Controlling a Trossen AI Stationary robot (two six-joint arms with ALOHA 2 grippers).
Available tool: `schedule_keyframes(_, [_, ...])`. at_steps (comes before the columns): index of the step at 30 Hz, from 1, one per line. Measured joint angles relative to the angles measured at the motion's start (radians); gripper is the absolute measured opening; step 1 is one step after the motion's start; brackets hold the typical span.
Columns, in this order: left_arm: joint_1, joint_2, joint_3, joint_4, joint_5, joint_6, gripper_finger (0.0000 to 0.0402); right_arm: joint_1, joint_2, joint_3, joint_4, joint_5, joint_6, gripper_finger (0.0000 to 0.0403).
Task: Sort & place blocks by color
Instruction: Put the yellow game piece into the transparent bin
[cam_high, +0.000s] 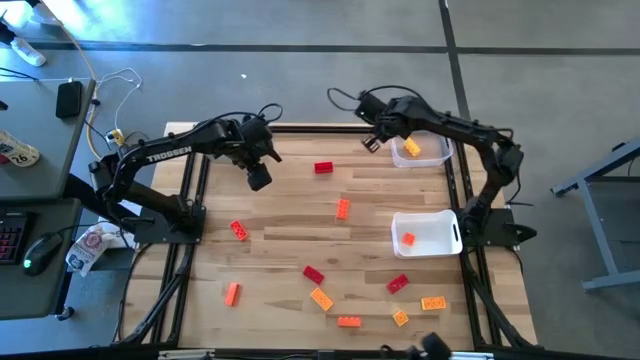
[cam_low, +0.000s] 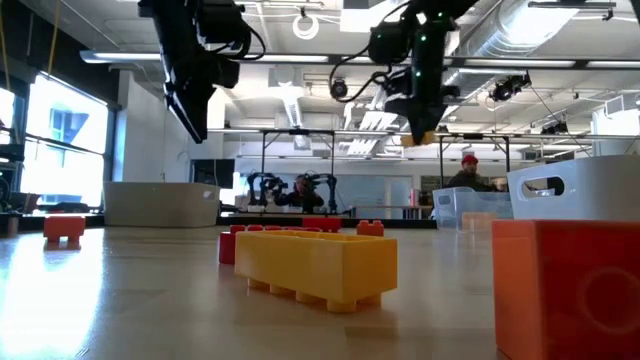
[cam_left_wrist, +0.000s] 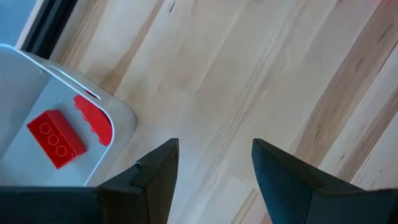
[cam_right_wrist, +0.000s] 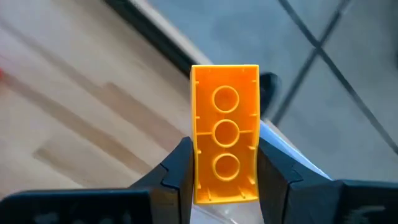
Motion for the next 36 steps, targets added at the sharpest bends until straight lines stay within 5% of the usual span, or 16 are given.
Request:
schedule_keyframes(8, [-0.008,0.000,0.000,0.016,0.001,0.000,0.0191,-0.035,-0.052,0.001,-0.297,0.175,0.239,0.0102])
schedule_keyframes(13, [-0.008,0.000,0.000,0.017,0.003,0.000,0.0191,-0.058,-0.053,0.001,-0.379,0.191,0.317,0.0102])
schedule_keyframes(20, [-0.008,0.000,0.000,0.017,0.003,0.000,0.0191,-0.098,-0.044,-0.014,-0.370,0.126,0.325,0.0102])
schedule_keyframes(36, [-0.008,0.000,0.000,0.114,0.003,0.018,0.0191,-0.259,-0.042,-0.372,-0.056,-0.015,0.136,0.0102])
